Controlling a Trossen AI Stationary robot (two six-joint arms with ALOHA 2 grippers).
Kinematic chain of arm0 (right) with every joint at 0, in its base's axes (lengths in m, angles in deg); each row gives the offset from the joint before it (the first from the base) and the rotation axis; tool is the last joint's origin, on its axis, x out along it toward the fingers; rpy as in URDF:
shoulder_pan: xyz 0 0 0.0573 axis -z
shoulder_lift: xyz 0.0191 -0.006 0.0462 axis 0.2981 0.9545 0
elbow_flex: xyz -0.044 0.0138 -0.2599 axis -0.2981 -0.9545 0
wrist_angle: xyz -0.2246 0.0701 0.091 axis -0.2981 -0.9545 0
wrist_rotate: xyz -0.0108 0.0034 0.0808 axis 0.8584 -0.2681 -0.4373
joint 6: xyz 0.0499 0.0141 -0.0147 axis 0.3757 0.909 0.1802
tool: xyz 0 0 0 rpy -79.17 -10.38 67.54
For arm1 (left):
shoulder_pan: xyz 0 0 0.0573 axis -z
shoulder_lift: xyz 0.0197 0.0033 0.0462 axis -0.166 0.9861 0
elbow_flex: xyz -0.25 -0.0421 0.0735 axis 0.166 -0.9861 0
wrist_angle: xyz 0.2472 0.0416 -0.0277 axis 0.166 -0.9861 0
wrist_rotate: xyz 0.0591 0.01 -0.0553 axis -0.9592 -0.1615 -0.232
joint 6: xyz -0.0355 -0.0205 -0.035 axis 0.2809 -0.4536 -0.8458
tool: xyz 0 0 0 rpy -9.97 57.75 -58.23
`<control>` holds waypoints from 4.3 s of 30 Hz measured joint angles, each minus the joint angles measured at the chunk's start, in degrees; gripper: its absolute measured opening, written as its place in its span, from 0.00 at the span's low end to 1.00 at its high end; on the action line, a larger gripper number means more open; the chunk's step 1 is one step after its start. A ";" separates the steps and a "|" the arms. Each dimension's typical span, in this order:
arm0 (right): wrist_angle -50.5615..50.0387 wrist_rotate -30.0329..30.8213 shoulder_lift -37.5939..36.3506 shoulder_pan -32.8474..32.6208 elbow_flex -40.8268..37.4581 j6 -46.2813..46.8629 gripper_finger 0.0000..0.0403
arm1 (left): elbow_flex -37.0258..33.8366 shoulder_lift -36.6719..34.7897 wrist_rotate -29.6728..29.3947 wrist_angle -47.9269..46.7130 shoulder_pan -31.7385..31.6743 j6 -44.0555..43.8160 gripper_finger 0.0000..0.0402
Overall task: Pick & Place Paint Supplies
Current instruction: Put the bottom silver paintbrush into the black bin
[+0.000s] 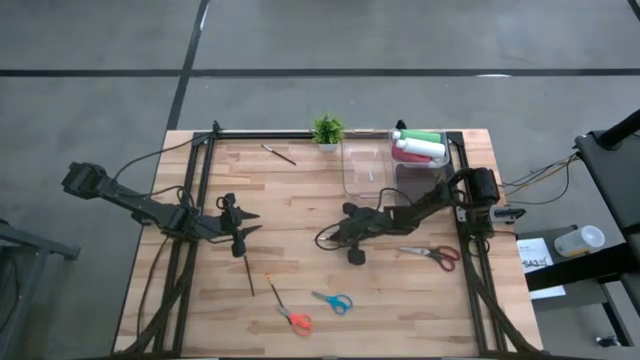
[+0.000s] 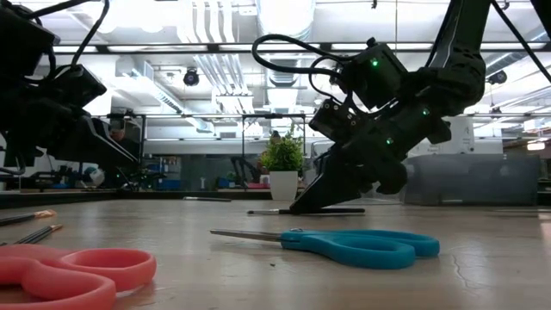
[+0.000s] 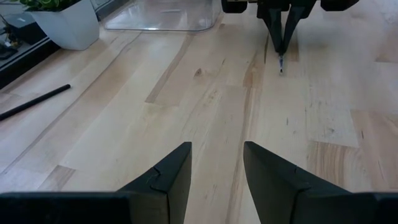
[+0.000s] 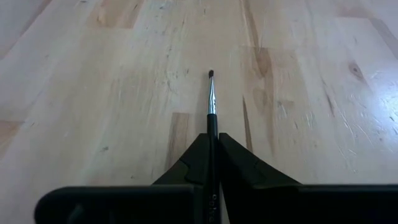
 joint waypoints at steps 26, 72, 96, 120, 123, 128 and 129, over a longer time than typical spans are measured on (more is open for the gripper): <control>3.46 -0.37 -0.43 -0.07 -0.24 -0.26 0.04 | 0.00 0.04 0.00 -0.17 0.00 0.00 0.39; -82.72 35.23 -72.09 -0.76 -0.48 17.53 0.04 | 0.00 0.04 -0.02 -0.45 -0.01 0.00 0.39; -90.36 31.25 -61.41 3.42 0.42 30.42 0.04 | 0.00 0.04 -0.02 -0.44 -0.02 0.00 0.39; -90.91 26.24 -49.38 15.47 0.42 25.65 0.04 | 0.00 0.02 -0.01 -0.43 0.00 0.00 0.39; -90.60 25.67 -47.81 15.50 0.42 25.02 0.04 | 0.00 0.03 -0.02 -0.45 -0.02 0.00 0.39; -89.55 25.31 -44.98 15.47 0.42 24.79 0.04 | 0.00 0.04 -0.02 -0.43 0.00 0.00 0.39; -89.51 25.33 -44.44 15.47 0.42 24.76 0.04 | 0.00 0.03 -0.02 -0.43 0.00 0.00 0.39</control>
